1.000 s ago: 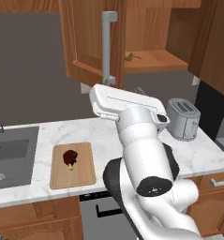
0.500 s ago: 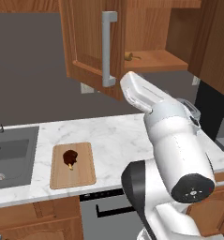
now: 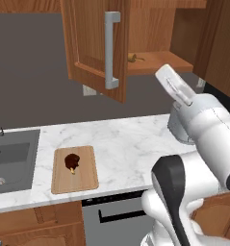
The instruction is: Open the cabinet, retrieve the rolling pin, and place it next to the meat on the cutting board to prepare for tenderizing.
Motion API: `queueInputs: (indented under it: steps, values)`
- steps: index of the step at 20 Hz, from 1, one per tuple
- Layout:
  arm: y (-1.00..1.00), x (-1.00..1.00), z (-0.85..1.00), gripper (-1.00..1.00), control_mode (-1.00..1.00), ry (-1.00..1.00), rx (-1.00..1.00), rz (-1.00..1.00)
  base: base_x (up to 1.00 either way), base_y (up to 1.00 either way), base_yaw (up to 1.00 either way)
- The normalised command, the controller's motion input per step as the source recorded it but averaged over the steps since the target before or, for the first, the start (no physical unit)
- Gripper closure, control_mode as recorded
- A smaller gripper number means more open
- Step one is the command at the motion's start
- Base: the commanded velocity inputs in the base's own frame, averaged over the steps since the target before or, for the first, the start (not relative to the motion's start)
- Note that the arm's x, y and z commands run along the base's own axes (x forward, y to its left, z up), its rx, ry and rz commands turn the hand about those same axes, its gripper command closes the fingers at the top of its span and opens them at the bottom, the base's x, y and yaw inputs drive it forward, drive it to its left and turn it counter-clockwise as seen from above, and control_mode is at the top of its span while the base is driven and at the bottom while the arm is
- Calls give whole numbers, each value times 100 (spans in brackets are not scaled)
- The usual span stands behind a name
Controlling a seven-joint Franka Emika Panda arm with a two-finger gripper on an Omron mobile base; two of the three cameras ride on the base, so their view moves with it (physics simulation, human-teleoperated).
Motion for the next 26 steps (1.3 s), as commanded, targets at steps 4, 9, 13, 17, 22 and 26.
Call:
queueInputs:
  steps: [4,9,13,17,22,26]
  values:
    - [-35,42,-7,-100,-100,0,11,17,0,0,0]
    - [-28,51,-5,-100,-100,0,13,19,0,0,0]
    - [-19,54,-1,-100,-100,0,13,19,0,0,0]
    - [-7,52,0,-100,-100,0,11,18,0,0,0]
    - [0,59,0,-100,-100,3,10,16,0,0,0]
    - [0,65,0,-100,-100,5,7,12,0,0,0]
